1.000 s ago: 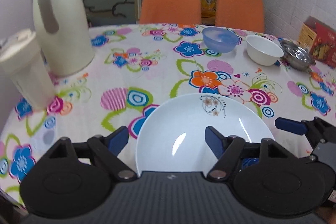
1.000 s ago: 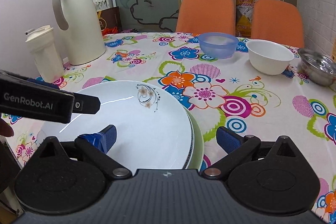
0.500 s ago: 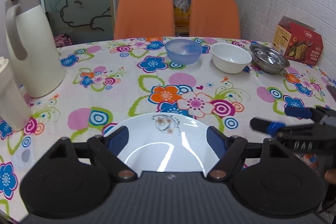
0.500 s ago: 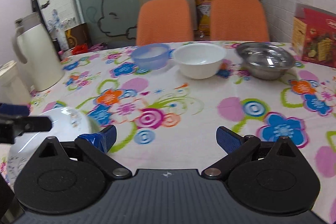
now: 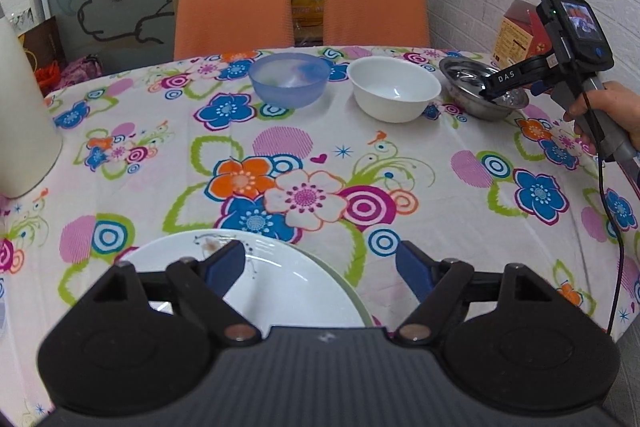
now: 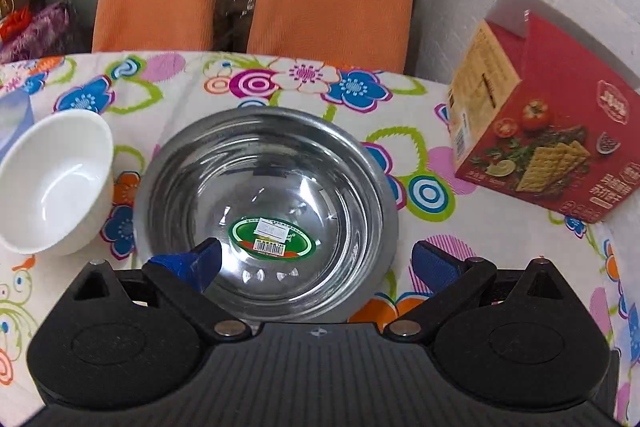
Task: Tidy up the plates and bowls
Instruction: 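Move the right tool toward the steel bowl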
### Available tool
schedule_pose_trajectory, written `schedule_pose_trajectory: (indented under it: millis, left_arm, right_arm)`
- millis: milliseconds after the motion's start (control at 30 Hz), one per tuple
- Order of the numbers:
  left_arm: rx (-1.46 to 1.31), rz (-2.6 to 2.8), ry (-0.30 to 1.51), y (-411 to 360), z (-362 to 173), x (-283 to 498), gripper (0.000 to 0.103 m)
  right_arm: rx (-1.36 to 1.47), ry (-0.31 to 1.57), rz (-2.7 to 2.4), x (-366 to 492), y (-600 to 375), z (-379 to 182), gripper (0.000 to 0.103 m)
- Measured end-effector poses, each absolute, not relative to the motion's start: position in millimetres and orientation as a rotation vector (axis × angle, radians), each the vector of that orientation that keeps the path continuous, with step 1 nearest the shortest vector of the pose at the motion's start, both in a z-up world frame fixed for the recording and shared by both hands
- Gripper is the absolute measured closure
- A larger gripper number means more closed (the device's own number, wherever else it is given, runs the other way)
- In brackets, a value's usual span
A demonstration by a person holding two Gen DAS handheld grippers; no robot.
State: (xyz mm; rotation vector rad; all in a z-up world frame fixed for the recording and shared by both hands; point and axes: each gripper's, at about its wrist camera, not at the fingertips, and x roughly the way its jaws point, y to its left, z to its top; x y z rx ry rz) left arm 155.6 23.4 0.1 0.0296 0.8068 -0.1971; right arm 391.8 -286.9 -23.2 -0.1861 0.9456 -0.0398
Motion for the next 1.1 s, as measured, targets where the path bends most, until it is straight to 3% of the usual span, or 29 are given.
schedule_pose_trajectory:
  millis: [400, 433, 467, 500, 867, 1100]
  left_arm:
    - [0.003, -0.218, 0.825, 13, 4, 172, 0.024]
    - [0.008, -0.231, 0.826, 9, 5, 172, 0.023]
    - [0.011, -0.235, 0.828, 5, 6, 174, 0.011]
    - [0.005, -0.244, 0.826, 1, 7, 175, 0.005]
    - [-0.237, -0.269, 0.915, -50, 14, 254, 0.005]
    - [-0.352, -0.205, 1.000, -113, -20, 320, 0.005]
  right_arm:
    - [-0.170, 1.149, 0.152, 387, -283, -29, 0.014]
    - [-0.168, 1.157, 0.175, 380, -284, -29, 0.014]
    - [-0.169, 1.157, 0.197, 372, -284, -29, 0.014]
    - [-0.174, 1.148, 0.207, 364, -284, -28, 0.014]
    - [0.003, 0.850, 0.111, 325, -322, -16, 0.014]
    - [0.069, 0.861, 0.135, 339, -327, -40, 0.014]
